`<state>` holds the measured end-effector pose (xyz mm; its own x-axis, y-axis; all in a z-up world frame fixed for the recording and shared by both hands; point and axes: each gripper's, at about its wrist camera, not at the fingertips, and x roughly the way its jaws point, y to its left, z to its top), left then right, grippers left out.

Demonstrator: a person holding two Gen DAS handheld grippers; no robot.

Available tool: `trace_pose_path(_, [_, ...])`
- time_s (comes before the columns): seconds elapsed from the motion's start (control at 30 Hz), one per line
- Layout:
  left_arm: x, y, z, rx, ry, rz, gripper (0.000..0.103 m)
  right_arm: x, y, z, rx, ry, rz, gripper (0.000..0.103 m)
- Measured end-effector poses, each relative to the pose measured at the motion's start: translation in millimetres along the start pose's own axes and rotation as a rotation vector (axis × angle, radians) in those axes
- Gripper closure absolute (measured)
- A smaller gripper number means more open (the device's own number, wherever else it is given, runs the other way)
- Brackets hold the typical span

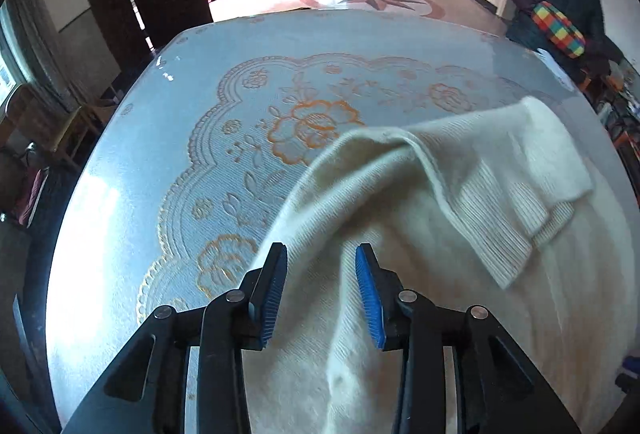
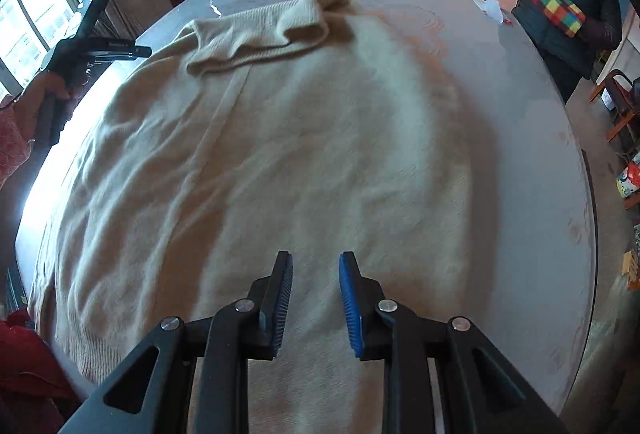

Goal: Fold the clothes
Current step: 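Lay the sweater flat on the table and open both grippers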

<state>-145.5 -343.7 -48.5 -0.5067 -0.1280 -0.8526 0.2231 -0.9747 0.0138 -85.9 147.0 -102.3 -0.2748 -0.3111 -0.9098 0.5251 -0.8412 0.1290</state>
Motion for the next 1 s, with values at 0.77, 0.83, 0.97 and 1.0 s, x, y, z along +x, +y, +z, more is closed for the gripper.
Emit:
trace_pose_path(0.77, [-29.2, -11.7, -144.3, 0.371, -0.090, 0.000, 0.036, -36.1, 9.9, 44.1, 0.107, -0.036, -0.009, 0.067])
trace_pose_path(0.83, [-30.6, 0.6, -138.8, 0.315, -0.046, -0.002, 0.037, -40.8, -0.4, 25.4, 0.152, -0.037, -0.021, 0.068])
trace_pose_path(0.97, [-48.7, -4.8, -145.9, 0.221, -0.081, -0.053, 0.038, -45.3, -13.3, -9.7, 0.242, -0.046, 0.017, 0.067])
trace_pose_path(1.0, [-52.4, -10.2, -151.4, 0.205, -0.094, -0.076, 0.038, -45.7, -14.3, -15.3, 0.260, -0.047, 0.023, 0.067])
